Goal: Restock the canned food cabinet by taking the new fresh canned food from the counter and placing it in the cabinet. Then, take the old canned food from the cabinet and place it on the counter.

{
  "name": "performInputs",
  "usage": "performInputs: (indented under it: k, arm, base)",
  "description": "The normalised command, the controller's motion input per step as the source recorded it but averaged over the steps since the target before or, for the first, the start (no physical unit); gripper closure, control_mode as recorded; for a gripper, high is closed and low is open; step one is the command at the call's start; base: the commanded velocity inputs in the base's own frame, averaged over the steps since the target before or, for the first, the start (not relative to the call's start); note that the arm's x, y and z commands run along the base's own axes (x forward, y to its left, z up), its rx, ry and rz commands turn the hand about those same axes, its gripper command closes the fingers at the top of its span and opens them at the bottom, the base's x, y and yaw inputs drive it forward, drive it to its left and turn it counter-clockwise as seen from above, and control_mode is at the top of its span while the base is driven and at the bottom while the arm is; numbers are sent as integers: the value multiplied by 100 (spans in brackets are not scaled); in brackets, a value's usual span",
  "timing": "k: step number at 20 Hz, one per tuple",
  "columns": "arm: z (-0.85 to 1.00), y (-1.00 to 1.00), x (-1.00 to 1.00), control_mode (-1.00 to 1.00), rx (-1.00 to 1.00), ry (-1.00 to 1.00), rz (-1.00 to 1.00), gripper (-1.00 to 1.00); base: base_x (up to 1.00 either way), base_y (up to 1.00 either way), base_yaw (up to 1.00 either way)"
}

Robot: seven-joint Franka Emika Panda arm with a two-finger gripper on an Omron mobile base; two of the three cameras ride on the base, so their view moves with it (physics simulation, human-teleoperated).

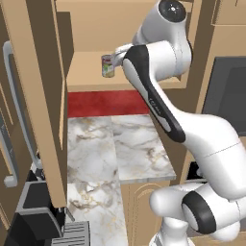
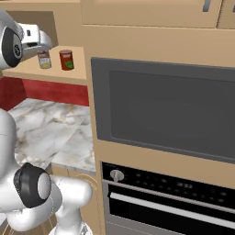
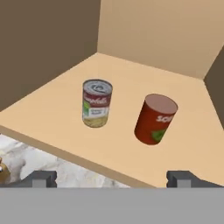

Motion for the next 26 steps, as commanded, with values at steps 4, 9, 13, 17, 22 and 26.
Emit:
performInputs:
  k: [4, 9, 13, 17, 22, 26]
  arm:
    - [-74, -24, 0, -100, 0, 1, 0, -100]
    - [-19, -36, 1, -100, 0, 1, -4, -100]
    - [-10, -24, 31, -100, -3, 0, -4, -100]
    - [-17, -10, 58, -100, -1, 0, -4, -100]
    - [-15, 0, 63, -100, 0, 0, -5, -100]
    - [-8, -1, 38, -100, 0, 0, -3, -100]
  base:
    - [0, 0, 0]
    - [0, 0, 0]
    - [0, 0, 0]
    - [0, 0, 0]
    - [0, 0, 0]
    - [0, 0, 0]
